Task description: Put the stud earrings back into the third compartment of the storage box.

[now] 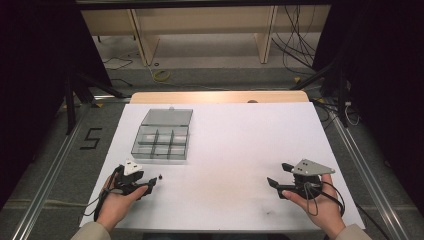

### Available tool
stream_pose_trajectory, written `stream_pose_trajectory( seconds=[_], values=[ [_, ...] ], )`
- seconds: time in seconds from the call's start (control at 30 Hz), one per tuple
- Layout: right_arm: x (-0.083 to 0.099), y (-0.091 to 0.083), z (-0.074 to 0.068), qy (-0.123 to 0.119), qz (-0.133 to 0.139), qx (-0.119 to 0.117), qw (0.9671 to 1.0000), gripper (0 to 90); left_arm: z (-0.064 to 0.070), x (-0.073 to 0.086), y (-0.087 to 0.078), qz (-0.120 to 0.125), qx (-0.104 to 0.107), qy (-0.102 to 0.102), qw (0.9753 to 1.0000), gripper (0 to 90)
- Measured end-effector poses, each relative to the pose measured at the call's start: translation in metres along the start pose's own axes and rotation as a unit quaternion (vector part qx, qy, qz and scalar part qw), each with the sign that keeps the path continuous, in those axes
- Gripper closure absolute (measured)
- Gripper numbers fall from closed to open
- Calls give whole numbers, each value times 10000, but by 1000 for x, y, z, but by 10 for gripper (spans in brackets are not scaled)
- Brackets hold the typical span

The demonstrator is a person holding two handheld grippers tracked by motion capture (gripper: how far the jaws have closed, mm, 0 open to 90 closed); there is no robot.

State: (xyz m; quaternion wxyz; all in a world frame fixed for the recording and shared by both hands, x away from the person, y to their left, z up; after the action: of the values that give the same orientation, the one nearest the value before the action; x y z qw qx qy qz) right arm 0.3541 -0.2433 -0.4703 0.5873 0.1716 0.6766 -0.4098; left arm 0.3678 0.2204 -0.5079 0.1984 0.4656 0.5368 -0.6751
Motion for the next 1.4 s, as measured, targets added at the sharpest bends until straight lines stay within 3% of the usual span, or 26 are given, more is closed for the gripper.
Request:
stream_pose_trajectory(
  seconds=[0.33, 0.53, 0.67, 0.97, 1.27, 1.4],
  values=[
    [1, 1, 1, 11, -39, -3, 10000, 280, -3, -2, 17, -193, 22, -240, 9995, 533],
    [2, 1, 1, 11, -68, 2, 10000, 280, -5, 0, 16, -249, 70, -422, 9988, 584],
    [3, 3, 1, 15, -115, -5, 9999, 280, -3, 1, 17, -322, 117, -293, 9990, 610],
    [4, 3, 2, 17, -145, -2, 9999, 280, -2, 1, 16, -396, 135, -227, 9989, 661],
    [4, 3, 1, 13, -147, -11, 9999, 280, -2, -1, 11, -358, 216, -290, 9987, 587],
    [4, 3, 1, 23, -150, -11, 9999, 280, -4, -2, 8, -368, 261, -185, 9988, 587]
  ],
)
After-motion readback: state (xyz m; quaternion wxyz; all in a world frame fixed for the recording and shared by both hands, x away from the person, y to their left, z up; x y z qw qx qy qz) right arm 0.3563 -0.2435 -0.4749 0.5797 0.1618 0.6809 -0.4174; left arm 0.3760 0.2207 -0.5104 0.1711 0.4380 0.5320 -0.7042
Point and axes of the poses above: each handheld gripper's, and its own axes: y roughly forward along the jaws, x roughly out of its underside, z roughly to its right, the point moved 4 cm from there along y, roughly forward along the jaws, and after that the axes turned 13 degrees about z, right-handed, at the moved point
